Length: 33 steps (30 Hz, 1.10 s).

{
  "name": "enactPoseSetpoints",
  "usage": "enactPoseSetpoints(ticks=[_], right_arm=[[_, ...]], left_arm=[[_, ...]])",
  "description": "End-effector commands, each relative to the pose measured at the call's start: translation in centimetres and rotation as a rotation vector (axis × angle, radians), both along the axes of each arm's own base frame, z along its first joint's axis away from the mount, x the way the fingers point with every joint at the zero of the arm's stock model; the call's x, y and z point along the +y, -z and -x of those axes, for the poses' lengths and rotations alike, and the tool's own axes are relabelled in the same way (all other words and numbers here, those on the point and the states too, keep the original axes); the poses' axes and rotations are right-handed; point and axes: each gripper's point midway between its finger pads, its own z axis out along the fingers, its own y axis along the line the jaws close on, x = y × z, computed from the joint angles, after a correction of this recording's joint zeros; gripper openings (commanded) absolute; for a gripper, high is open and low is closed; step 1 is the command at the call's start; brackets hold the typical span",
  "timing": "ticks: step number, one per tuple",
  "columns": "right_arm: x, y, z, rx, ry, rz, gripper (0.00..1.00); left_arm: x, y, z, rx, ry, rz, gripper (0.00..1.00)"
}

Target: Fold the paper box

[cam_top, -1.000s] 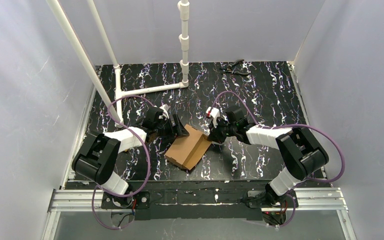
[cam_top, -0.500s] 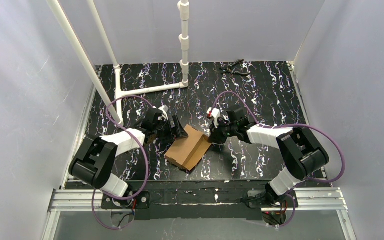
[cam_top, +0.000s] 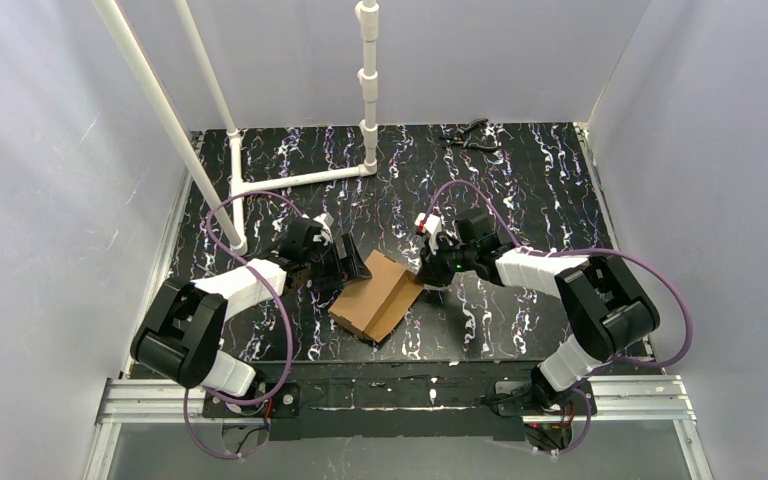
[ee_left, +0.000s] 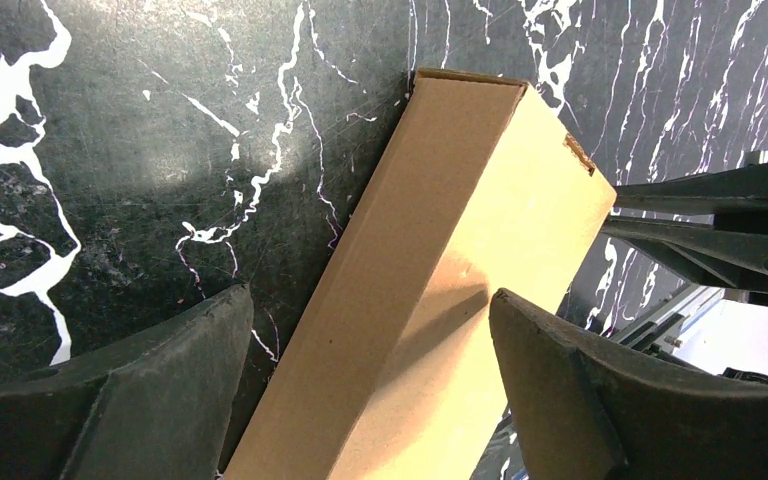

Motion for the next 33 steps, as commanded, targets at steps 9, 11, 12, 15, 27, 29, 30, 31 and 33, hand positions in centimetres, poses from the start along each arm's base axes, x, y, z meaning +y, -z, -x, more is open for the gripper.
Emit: enactPoseSetpoints(ticks=[9,11,12,15,27,29,30,31,33], right_arm=[[1.2,-2.9,-1.2,-0.102,-0.029,-0.073,0.13],[1.2,-2.7,-1.1,-0.101,-0.03,-0.07,0.11],[1.3,-2.7,-1.0,-0.099,-0.033,-0.068,0.1],[1.5,-2.5,-0.7,-0.097,-0.041,-0.061,0.06],[1.5,-1.7,0.7,-0.078,-0.101,-0.036,0.01],[1.4,-1.5,0.8,-0.072,-0.107,-0.03,0.01],[1.4,-1.4,1.0,-0.068,-0.114,-0.029,0.01],[1.4,-1.2,1.1,-0.061,-0.12,-0.028,0.01],[1.4,-1.1,1.4,-0.049,-0.136,-0.026,0.01]], left_arm=[[-0.2,0.2,-0.1,0.033,0.011,-0.006,0.82],[-0.2,0.5,0.0,0.042,0.006,-0.008,0.81],[-0.1,0.5,0.1,0.046,0.003,-0.009,0.81],[-0.1,0.6,0.1,0.052,-0.007,-0.012,0.8],[0.4,1.6,0.3,0.082,-0.034,-0.043,0.76],[0.5,1.7,0.3,0.083,-0.032,-0.044,0.76],[0.5,1.7,0.3,0.083,-0.032,-0.044,0.76],[0.5,1.7,0.4,0.084,-0.031,-0.046,0.76],[0.6,1.8,0.5,0.086,-0.033,-0.049,0.76]])
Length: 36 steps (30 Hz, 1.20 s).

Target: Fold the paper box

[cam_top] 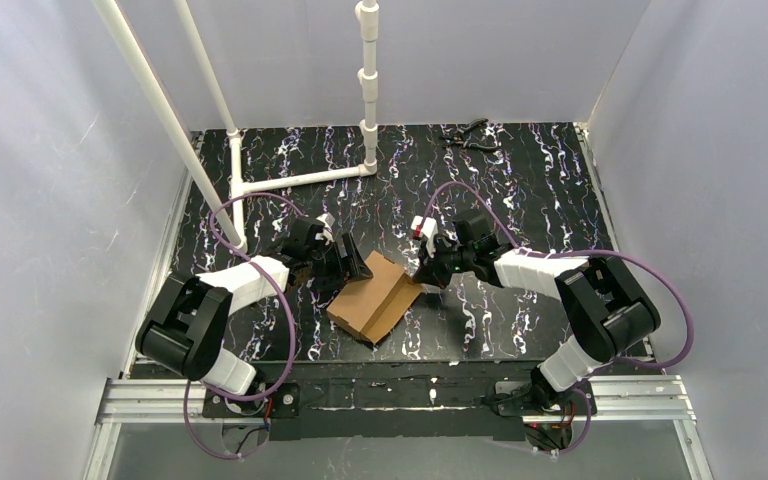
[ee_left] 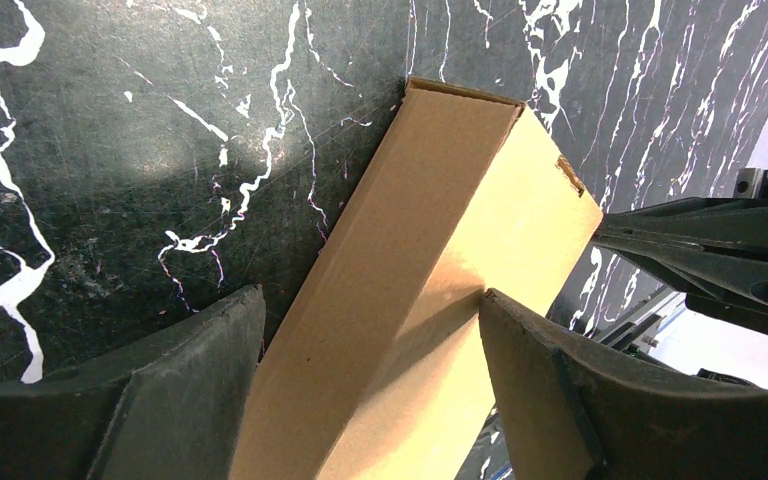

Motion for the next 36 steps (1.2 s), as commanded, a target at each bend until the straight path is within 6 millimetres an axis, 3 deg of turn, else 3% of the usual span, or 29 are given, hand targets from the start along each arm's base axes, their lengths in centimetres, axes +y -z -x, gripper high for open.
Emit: enactPoseSetpoints(ticks=[1,6,12,22,32,36], right_arm=[[0.7,-0.5,1.3,0.018,-0.084,-0.016,0.01],[0.7,-0.3,0.9,0.031,-0.056,-0.008,0.01],[1.2,-1.0,-1.0,0.037,0.042,-0.013,0.01],[2.7,-1.8,-1.6,-0.029,0.032,0.052,0.01],[3.2,-2.1,-2.3,-0.04,0.004,0.076,0.01],[2.6,-3.3,-2.1,-0.031,-0.012,0.078,0.14]], left_arm=[[1.0,1.3,0.5,0.037,-0.011,-0.062,0.76],[0.7,1.3,0.6,0.035,0.001,-0.045,0.76],[-0.2,0.7,0.9,0.02,0.066,-0.008,0.75],[-1.6,0.6,1.4,0.031,0.122,0.011,0.74],[-1.3,0.7,0.9,0.029,0.068,-0.018,0.74],[-0.7,-0.3,0.4,0.001,0.024,-0.037,0.77]])
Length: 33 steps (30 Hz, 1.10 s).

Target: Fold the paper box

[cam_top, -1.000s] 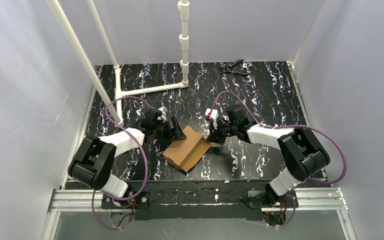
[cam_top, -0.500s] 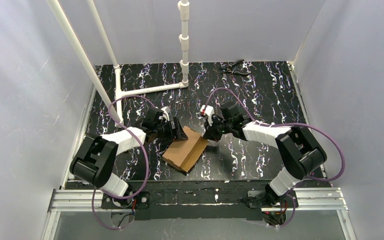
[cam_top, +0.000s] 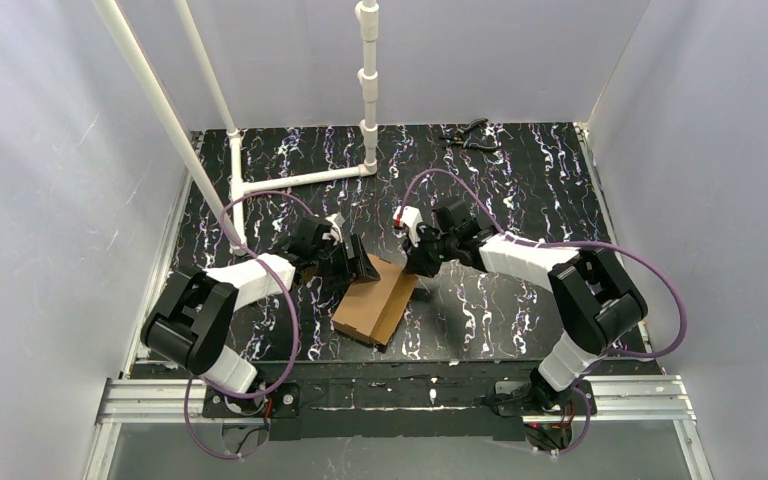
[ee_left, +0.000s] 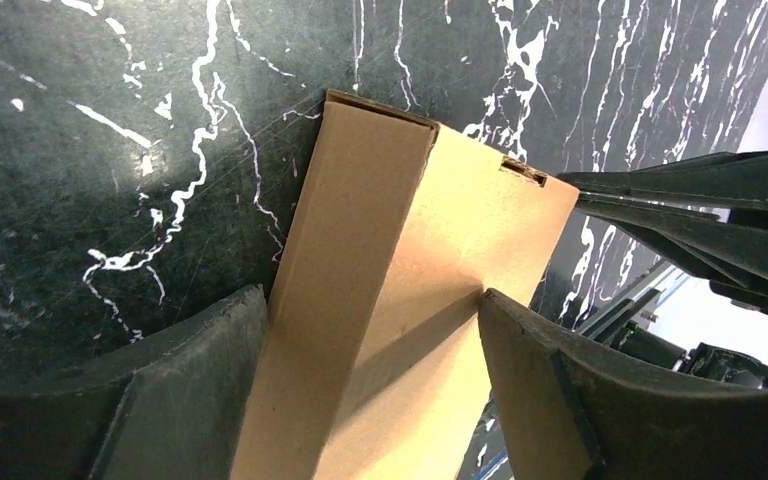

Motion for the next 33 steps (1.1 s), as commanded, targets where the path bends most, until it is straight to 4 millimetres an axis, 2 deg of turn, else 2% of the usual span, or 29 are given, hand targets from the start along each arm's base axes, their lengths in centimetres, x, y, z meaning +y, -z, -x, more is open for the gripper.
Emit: enactPoseSetpoints(ticks=[1,8,12,16,17,19,21,26,30,33], right_arm=[[0.4,-2.8,-0.4,-0.026,-0.046,-0.041,0.18],[-1.8,-5.5,0.2,-0.049,-0.059,-0.11,0.44],[-3.4,-6.3,0.8,-0.032,-0.052,-0.162,0.51],[-5.0,-6.9,1.1,0.068,0.076,-0.355,0.59],[-5.4,-6.8,1.2,0.102,0.13,-0.395,0.6],[-5.9,-6.5,1.2,0.109,0.193,-0.421,0.57],[-6.2,-5.8,1.0,0.149,0.271,-0.423,0.5],[-6.0,-2.5,0.7,0.278,0.402,-0.397,0.33],[-5.5,-0.4,0.4,0.322,0.443,-0.339,0.14],[-5.2,0.4,0.4,0.33,0.453,-0.312,0.05]], left_arm=[[1.2,-0.5,-0.2,-0.012,-0.056,-0.068,0.77],[2.7,-2.9,-0.8,-0.08,-0.101,-0.109,0.8],[3.4,-4.8,-0.7,-0.137,-0.114,-0.111,0.82],[4.2,-6.1,0.7,-0.188,-0.139,-0.074,0.98],[4.3,-6.4,1.1,-0.198,-0.146,-0.05,0.98],[4.9,-6.5,1.8,-0.207,-0.187,-0.015,0.98],[5.3,-6.7,2.6,-0.232,-0.202,0.024,0.98],[6.2,-5.2,4.1,-0.237,-0.215,0.053,0.95],[5.5,-4.8,3.9,-0.259,-0.166,0.072,0.93],[4.9,-4.2,3.4,-0.24,-0.102,0.041,0.94]])
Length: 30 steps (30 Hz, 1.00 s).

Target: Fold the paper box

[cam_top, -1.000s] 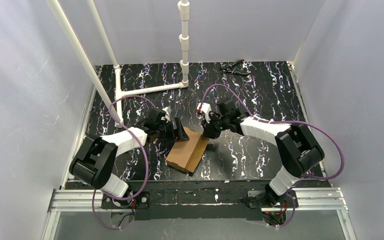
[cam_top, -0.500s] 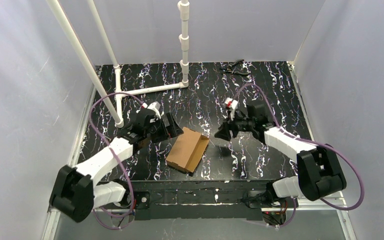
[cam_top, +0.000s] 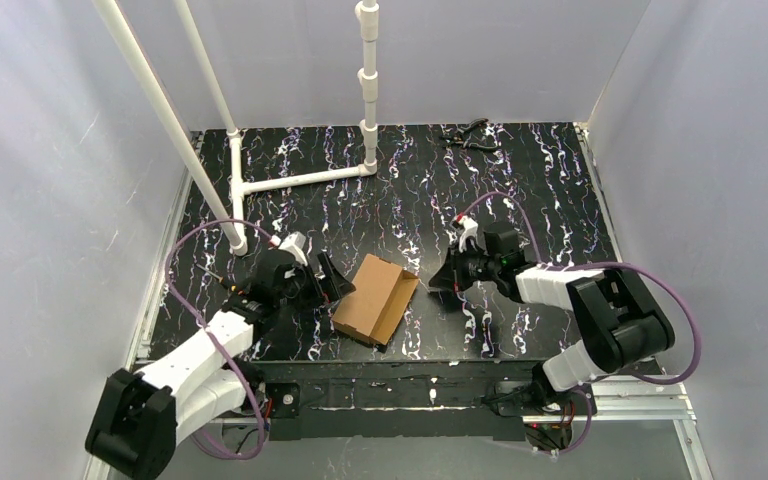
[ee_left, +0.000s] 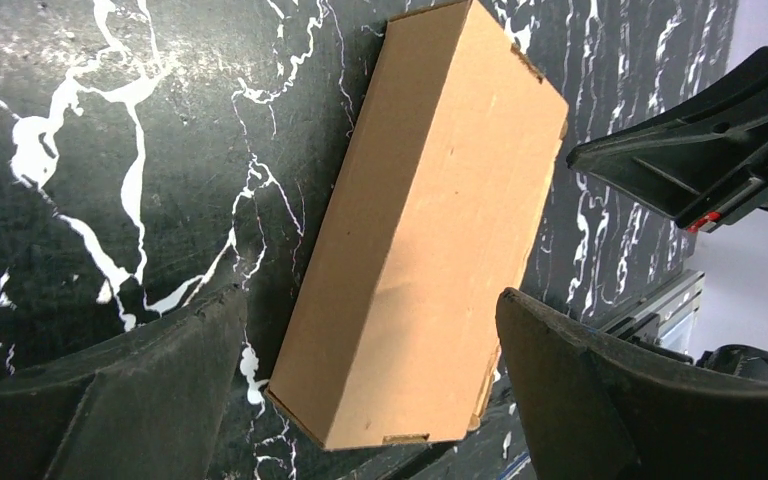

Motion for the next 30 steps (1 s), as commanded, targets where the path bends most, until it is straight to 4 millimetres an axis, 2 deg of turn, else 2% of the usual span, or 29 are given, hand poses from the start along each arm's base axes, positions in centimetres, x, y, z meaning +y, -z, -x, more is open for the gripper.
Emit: enactPoseSetpoints(ticks=[1,9,14,17,22,24,26,30], right_arm=[[1.2,-0.5,-1.6,-0.024,0.04,0.004,0.04],[3.7,0.5,-0.7,0.021,0.001,0.028,0.01],[6.8,-0.9,-1.8,0.005,-0.034,0.02,0.01],[8.7,-0.5,-2.8,-0.038,-0.086,0.095,0.01],[10.7,1.1,-2.1,-0.112,-0.229,0.271,0.01],[10.9,1.4,-2.0,-0.204,-0.279,0.354,0.01],[10.0,1.7,-2.0,-0.233,-0.292,0.424,0.01],[6.2,1.7,-4.1,-0.342,-0.212,0.562,0.01]], left_arm=[[-1.3,-0.5,-1.2,-0.03,0.095,-0.009,0.94],[-3.5,0.7,-1.7,0.021,0.202,0.027,0.94],[-4.9,1.9,-1.0,0.075,0.233,0.076,0.92],[-6.2,2.4,-0.4,0.099,0.27,0.081,0.91],[-7.8,3.3,-0.6,0.136,0.279,0.072,0.87],[-8.3,3.4,-1.0,0.149,0.269,0.072,0.85],[-8.2,3.4,-1.6,0.148,0.24,0.067,0.85],[-7.3,2.6,-2.1,0.11,0.169,0.059,0.88]])
